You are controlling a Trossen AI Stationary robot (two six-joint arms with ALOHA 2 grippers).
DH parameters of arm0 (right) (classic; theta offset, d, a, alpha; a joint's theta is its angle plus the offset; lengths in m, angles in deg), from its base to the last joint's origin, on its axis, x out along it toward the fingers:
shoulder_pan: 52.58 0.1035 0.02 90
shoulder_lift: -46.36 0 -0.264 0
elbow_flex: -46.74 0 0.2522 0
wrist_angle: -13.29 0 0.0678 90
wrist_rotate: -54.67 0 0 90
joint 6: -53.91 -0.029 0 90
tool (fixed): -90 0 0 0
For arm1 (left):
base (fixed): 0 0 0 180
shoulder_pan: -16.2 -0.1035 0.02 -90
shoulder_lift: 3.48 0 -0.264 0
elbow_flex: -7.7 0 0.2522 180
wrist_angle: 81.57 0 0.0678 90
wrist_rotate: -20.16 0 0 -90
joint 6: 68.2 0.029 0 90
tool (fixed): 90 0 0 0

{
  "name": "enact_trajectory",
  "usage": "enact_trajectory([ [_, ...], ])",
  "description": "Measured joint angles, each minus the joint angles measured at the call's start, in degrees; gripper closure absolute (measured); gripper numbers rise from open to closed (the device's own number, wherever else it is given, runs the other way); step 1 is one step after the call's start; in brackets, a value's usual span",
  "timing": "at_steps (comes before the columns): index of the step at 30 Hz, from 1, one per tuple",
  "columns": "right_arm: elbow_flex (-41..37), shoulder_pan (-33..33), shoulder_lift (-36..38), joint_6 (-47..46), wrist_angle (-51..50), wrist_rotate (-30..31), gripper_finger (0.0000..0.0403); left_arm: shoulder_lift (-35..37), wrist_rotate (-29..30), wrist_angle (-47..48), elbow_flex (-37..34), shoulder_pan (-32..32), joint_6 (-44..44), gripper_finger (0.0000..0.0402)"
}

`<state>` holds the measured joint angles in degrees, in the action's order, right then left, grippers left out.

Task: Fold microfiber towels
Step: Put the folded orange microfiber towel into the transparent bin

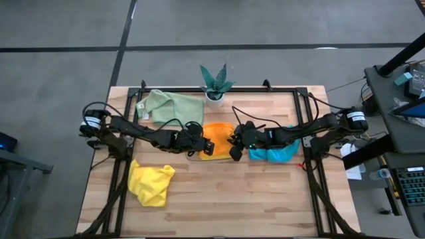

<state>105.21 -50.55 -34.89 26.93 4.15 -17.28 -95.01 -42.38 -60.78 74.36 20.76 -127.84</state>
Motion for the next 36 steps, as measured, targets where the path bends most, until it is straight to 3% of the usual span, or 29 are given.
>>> enact_trajectory([
  [9,0.02,-1.65,1.44,0.48,-3.66,-0.02,0.025,1.05,-0.2,2.04,0.0,0.0,0.01,0.0294],
  [18,0.01,-2.76,8.11,0.7,-9.71,0.1,0.0237,2.58,-3.04,6.75,0.0,0.0,0.01,0.0292],
  [27,0.0,-2.71,13.27,2.93,-10.76,-0.07,0.0274,5.08,-4.76,8.74,1.81,0.0,1.73,0.0292],
  [32,0.0,-2.67,12.79,5.27,-10.53,-0.49,0.0329,6.54,-5.24,11.55,3.67,0.02,4.02,0.0292],
  [36,-0.02,-2.67,12.55,7.53,-9.96,-0.52,0.0379,7.24,-5.68,21.99,6.85,0.02,4.42,0.0292],
])
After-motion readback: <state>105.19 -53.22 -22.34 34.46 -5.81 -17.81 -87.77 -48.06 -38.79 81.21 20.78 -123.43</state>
